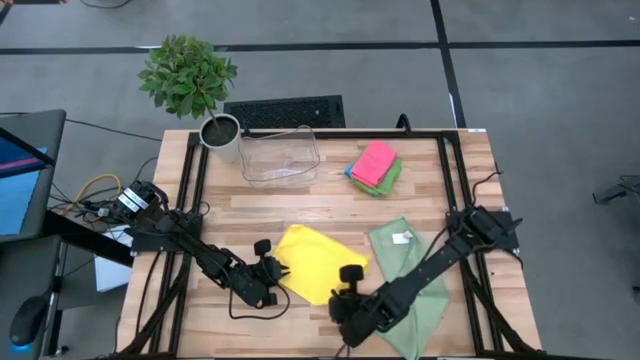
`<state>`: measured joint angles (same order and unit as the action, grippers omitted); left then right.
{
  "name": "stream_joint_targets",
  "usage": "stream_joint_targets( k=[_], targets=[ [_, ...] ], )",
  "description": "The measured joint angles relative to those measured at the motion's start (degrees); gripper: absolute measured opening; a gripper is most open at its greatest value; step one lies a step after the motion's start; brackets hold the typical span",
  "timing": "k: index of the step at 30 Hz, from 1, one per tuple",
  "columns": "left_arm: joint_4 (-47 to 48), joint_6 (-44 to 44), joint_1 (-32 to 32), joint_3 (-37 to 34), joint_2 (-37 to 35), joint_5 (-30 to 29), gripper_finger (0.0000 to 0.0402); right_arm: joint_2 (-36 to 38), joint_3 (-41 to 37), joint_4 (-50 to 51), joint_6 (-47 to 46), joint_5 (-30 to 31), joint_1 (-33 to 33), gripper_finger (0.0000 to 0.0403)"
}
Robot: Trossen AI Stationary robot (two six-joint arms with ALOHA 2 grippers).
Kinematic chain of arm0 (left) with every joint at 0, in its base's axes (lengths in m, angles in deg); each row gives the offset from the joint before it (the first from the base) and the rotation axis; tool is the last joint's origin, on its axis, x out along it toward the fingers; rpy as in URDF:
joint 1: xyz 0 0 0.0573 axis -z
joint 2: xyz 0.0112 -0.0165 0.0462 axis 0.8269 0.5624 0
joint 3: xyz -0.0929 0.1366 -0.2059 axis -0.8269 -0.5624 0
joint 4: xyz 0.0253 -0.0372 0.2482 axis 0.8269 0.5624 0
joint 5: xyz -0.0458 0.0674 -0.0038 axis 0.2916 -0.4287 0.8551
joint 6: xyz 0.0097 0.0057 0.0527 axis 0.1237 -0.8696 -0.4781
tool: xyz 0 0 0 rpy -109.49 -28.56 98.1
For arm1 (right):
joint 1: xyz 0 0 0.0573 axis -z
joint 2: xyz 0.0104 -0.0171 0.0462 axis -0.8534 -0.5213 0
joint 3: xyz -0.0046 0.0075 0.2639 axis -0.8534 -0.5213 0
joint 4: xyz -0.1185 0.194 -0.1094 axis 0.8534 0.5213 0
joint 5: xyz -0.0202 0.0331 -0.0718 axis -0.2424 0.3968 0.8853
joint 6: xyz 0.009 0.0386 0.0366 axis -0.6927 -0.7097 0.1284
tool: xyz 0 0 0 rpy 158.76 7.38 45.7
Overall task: Fold microfiber towels
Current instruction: Fold the yellow microfiber cloth
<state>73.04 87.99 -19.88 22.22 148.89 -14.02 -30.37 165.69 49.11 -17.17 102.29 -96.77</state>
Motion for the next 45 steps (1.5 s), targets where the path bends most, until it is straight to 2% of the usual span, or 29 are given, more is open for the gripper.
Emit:
stream_joint_targets(
  k=[6, 14, 21, 29, 38, 45],
  targets=[
    [0.02, -0.87, 0.0, 0.0, 0.0, -0.67, 0.0045, 0.0, 2.45, -3.36, 8.24, -0.78, 3.65, 0.0028],
    [0.02, -0.94, 0.0, 0.0, -0.02, -1.51, 0.0045, 0.0, 0.72, -13.18, 13.27, -8.75, 8.8, 0.0022],
    [0.02, -1.53, 0.0, 0.0, -0.02, -1.56, 0.0045, 0.02, 0.76, -20.51, 18.06, -9.32, 10.37, 0.0031],
    [-0.02, -1.61, 0.0, 0.02, -0.02, -2.93, 0.0045, -3.57, 0.89, -26.46, 18.97, -14.14, 11.8, 0.0023],
    [-0.02, -2.49, -0.05, 0.02, -0.04, -3.39, 0.0045, -7.43, 2.01, -32.76, 20.21, -16.28, 12.51, 0.0031],
    [0.18, -2.49, -0.11, 0.02, -0.04, -3.63, 0.0045, -11.03, 4.07, -33.75, 21.64, -16.85, 13.63, 0.0028]
  ],
)
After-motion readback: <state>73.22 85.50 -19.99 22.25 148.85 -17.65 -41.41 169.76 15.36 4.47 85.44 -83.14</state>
